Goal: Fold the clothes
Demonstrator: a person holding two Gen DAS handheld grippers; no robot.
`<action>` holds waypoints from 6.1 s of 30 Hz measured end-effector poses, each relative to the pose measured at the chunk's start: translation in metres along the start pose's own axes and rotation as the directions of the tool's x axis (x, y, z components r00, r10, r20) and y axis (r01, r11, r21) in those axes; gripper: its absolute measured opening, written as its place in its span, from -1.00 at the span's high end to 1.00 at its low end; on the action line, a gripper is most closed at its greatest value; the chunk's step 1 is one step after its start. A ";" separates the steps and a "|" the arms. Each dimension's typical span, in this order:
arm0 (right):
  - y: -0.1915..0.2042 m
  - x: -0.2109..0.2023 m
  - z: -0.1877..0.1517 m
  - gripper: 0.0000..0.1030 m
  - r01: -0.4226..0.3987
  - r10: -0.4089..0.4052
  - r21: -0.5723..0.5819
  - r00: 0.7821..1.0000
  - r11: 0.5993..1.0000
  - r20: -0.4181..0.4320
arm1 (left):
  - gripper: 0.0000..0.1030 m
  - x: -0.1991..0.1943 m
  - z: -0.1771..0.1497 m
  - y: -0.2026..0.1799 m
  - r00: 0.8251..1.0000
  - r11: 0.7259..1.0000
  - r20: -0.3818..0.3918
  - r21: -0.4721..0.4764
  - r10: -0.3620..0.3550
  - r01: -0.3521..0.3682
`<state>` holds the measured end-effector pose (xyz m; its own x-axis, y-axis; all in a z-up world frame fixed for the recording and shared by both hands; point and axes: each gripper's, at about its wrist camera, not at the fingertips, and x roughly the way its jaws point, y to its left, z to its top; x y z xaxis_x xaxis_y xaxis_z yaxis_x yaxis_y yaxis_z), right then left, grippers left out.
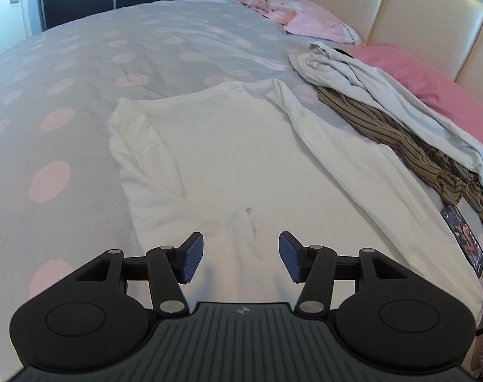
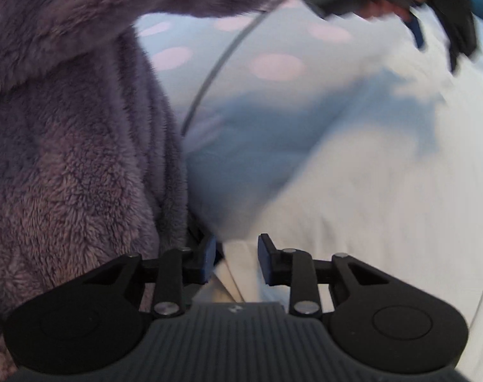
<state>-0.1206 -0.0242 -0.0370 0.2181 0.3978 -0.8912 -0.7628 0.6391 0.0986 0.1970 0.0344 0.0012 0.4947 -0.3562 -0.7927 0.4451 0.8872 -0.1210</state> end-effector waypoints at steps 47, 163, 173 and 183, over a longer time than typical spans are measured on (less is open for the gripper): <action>0.063 0.018 0.024 0.59 0.048 -0.049 -0.336 0.999 0.940 0.004 | 0.02 -0.013 -0.026 0.012 0.998 0.998 -0.062 -0.062 0.005 -0.009; -0.109 -0.022 -0.080 0.67 -0.131 0.114 0.547 0.991 0.827 0.065 | 1.00 -0.093 -0.265 -0.071 0.828 0.984 -0.534 -0.064 -0.174 0.165; -0.128 -0.011 -0.083 0.28 -0.127 0.089 0.591 0.992 0.797 0.094 | 1.00 -0.116 -0.223 -0.064 0.910 0.991 -0.392 -0.032 -0.133 0.131; -0.115 -0.003 -0.073 0.84 -0.170 0.145 0.536 0.985 0.827 0.089 | 0.57 -0.117 -0.144 -0.030 0.959 0.998 -0.276 -0.037 -0.067 0.059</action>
<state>-0.0781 -0.1473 -0.0782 0.1585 0.5435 -0.8243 -0.3422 0.8134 0.4705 0.0180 0.0918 0.0115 0.2386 -0.3204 -0.9167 0.4462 0.8746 -0.1896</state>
